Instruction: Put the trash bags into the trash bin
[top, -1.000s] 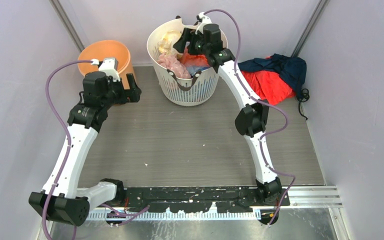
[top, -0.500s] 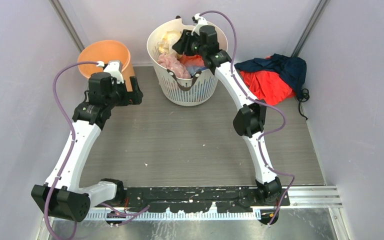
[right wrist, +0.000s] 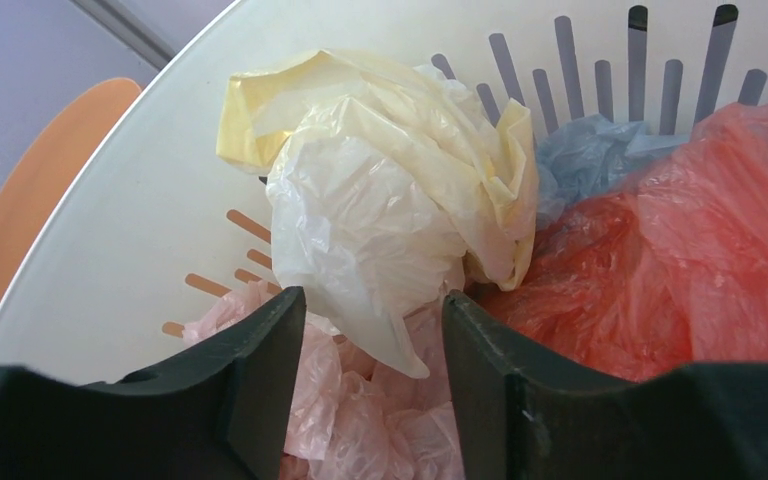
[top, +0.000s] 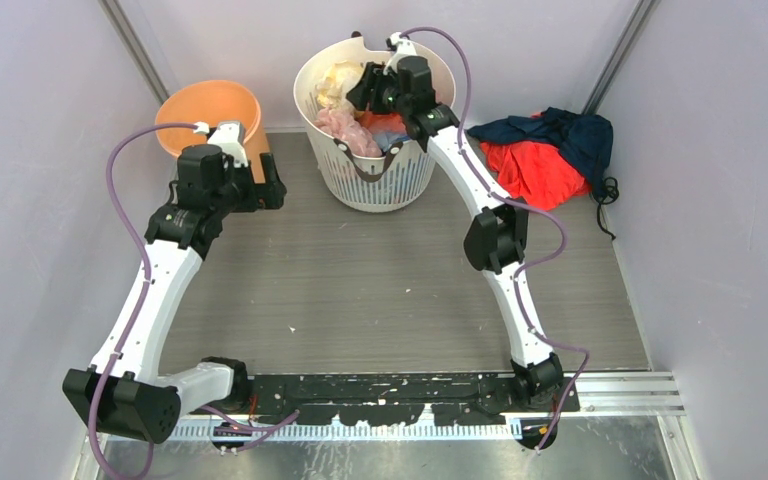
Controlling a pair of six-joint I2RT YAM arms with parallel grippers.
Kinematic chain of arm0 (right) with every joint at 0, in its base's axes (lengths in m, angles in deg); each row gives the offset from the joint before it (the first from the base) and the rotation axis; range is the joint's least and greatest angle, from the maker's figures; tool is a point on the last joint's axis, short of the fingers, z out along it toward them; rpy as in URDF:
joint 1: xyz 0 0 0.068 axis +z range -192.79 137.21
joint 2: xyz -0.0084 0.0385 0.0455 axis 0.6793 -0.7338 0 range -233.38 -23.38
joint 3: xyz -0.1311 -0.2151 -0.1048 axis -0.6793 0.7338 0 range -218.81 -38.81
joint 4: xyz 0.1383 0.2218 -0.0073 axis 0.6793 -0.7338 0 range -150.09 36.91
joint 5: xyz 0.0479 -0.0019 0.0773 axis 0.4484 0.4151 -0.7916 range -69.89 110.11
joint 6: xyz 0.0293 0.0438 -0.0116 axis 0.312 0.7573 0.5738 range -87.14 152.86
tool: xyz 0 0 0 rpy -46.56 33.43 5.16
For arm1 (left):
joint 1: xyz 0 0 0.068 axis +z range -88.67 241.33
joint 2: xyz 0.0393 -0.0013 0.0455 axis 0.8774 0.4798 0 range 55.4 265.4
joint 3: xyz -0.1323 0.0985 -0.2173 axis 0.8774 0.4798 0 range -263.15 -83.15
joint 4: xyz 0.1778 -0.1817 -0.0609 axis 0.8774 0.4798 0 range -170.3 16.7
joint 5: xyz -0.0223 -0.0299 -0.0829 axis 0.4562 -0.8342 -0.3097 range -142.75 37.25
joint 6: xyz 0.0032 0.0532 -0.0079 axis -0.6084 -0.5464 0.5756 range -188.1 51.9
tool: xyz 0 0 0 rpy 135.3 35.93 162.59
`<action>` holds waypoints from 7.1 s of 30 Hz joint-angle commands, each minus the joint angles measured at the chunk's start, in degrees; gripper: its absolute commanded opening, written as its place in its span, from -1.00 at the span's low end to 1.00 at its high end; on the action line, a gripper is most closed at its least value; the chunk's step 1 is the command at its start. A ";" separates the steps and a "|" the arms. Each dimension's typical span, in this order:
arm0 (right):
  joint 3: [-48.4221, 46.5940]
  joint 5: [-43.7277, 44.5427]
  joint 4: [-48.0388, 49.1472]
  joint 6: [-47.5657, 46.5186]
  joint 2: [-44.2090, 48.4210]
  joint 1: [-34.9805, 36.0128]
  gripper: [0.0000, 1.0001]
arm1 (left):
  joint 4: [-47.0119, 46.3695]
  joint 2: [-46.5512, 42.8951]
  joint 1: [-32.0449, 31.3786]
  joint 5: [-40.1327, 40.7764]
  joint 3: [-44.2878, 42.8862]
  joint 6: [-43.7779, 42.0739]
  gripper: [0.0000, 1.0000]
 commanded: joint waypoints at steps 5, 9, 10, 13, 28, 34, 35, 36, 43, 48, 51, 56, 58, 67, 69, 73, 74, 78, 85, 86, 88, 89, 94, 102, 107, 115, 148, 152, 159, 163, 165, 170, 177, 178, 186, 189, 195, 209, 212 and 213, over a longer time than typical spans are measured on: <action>-2.51 0.46 9.14 1.22 -1.02 0.51 -0.22 | -0.71 -0.89 0.16 -1.12 -1.61 -1.54 0.96; -2.62 0.34 9.50 1.67 -0.44 0.51 -0.87 | -0.77 -0.98 0.16 -1.24 -1.44 -1.63 0.96; -1.77 0.09 9.71 1.71 0.36 0.44 -0.96 | -0.83 -0.89 0.16 -1.31 -1.37 -1.63 0.97; 3.00 -0.43 11.29 1.52 4.43 0.46 -0.98 | -0.92 -0.85 0.16 -1.27 -1.03 -1.63 0.96; 20.98 -1.26 18.14 -1.02 27.99 0.40 -0.98 | -1.58 -0.09 0.15 -1.56 -0.03 -1.63 0.96; 25.17 -0.37 19.17 -1.60 33.51 0.32 -0.98 | -1.27 0.00 0.16 -1.73 -0.21 -1.63 0.96; 26.30 -0.41 19.59 -1.56 34.57 0.30 -0.98 | -1.23 -0.07 0.15 -1.64 -0.09 -1.73 0.96; 27.23 -0.63 19.87 -1.46 35.49 0.32 -0.98 | -1.26 -0.16 0.15 -1.36 0.01 -1.95 0.96; 35.55 -0.39 21.03 -2.11 44.98 0.34 -0.98 | 0.45 1.91 0.80 10.69 -2.61 -2.02 0.99; 41.50 2.25 18.56 -4.66 54.82 0.27 -0.98 | 2.26 5.80 2.34 16.14 -9.52 -1.45 0.99; 45.70 3.78 16.20 -6.23 60.91 0.31 -0.98 | 2.31 7.81 4.29 18.50 -13.14 -1.61 0.99; 53.88 7.06 11.67 -8.21 70.98 0.30 -0.98 | -0.69 11.88 7.98 19.37 -16.46 -3.66 0.99; 57.44 9.01 9.99 -8.60 74.97 0.26 -0.98 | -1.69 14.42 9.53 17.54 -17.99 -4.51 0.99; 65.85 12.21 4.08 -10.06 84.27 0.33 -0.98 | -8.81 23.31 12.06 9.06 -20.50 -8.93 0.86; 66.47 12.21 3.59 -10.41 84.71 0.31 -0.98 | -9.76 24.31 12.02 7.82 -20.06 -9.42 0.85; 67.31 12.21 2.58 -10.52 84.94 0.35 -0.98 | -11.48 24.86 11.93 5.60 -18.15 -9.74 0.80; 67.61 12.21 2.56 -10.60 84.98 0.31 -0.98 | -11.94 24.73 11.81 5.25 -17.58 -9.72 0.79; 68.75 12.21 2.49 -10.55 84.89 0.29 -0.98 | -10.29 24.71 10.95 5.10 -18.31 -10.30 0.68; 69.69 12.16 2.36 -10.50 84.14 0.28 -0.98 | -5.54 20.59 8.38 0.06 -22.16 -12.00 0.67; 69.76 12.00 2.36 -10.52 84.09 0.26 -0.98 | -4.83 20.58 8.34 -0.89 -23.02 -12.24 0.67; 70.10 11.89 2.39 -10.55 83.82 0.31 -0.98 | -4.42 20.86 8.26 -2.33 -24.09 -12.58 0.68; 70.20 11.72 2.32 -10.50 83.83 0.28 -0.98 | -4.91 21.03 8.29 -2.77 -24.14 -12.62 0.68; 70.71 11.42 1.77 -10.59 84.06 0.26 -0.98 | -8.54 23.83 8.24 -2.74 -24.34 -14.76 0.68; 71.39 12.12 -0.27 -11.89 84.88 0.34 -0.98 | -7.31 36.25 8.25 -4.13 -32.76 -15.18 0.68; 72.10 12.21 -1.45 -12.77 85.23 0.28 -0.98 | -6.98 39.46 8.17 -3.12 -34.94 -13.92 0.67; 72.57 13.89 -1.05 -12.93 84.72 0.26 -0.98 | 0.55 40.54 8.15 1.31 -36.35 -10.29 -0.40; 75.50 20.41 -8.32 -10.43 86.99 0.32 -0.98 | 16.71 15.93 -33.07 5.85 -15.35 6.69 -0.59; 74.39 25.79 -12.58 -10.59 87.36 0.27 -0.98 | 17.64 21.19 -39.35 6.95 -20.47 7.59 -0.58; 74.21 30.78 -16.36 -11.37 89.91 0.31 -0.98 | 17.80 26.48 -45.21 7.71 -29.55 7.86 -0.57; 75.26 32.55 -17.33 -11.81 90.96 0.30 -0.98 | 18.69 29.77 -47.52 7.77 -34.00 7.64 -0.57; 76.23 33.58 -17.61 -11.84 91.52 0.32 -0.98 | 18.42 30.86 -48.60 7.68 -35.74 7.80 -0.57; 78.58 36.42 -17.96 -10.04 91.28 0.33 -0.98 | 18.85 34.41 -50.23 7.91 -39.46 7.64 -0.50; 85.16 37.32 -15.72 -3.42 88.30 0.32 -0.98 | 20.18 37.33 -51.43 7.74 -43.04 6.96 -0.24; 85.94 37.11 -15.39 -2.77 87.52 0.27 -0.98 | 20.28 37.53 -51.43 7.54 -43.34 6.79 -0.26; 89.54 34.55 -12.74 -1.01 84.06 0.26 -0.98 | 20.09 37.67 -51.51 6.80 -45.90 5.52 -0.17; 89.55 34.47 -12.61 -1.01 83.82 0.30 -0.98 | 21.75 37.69 -51.48 6.88 -48.81 4.02 -0.13; 89.38 33.19 -12.56 -0.75 83.25 0.33 -0.98 | 28.35 38.45 -50.85 17.91 -57.96 -3.40 0.11; 87.96 30.49 -13.30 -0.59 82.06 0.28 -0.98 | 27.74 39.76 -15.75 12.85 -68.11 -1.81 0.52; 88.02 30.36 -13.51 -0.65 81.90 0.26 -0.98 | 24.54 41.77 -10.97 9.91 -67.91 -0.72 0.52; 87.98 30.32 -13.71 -0.74 81.90 0.24 -0.98 | 23.39 42.62 -9.83 8.85 -67.93 -0.53 0.52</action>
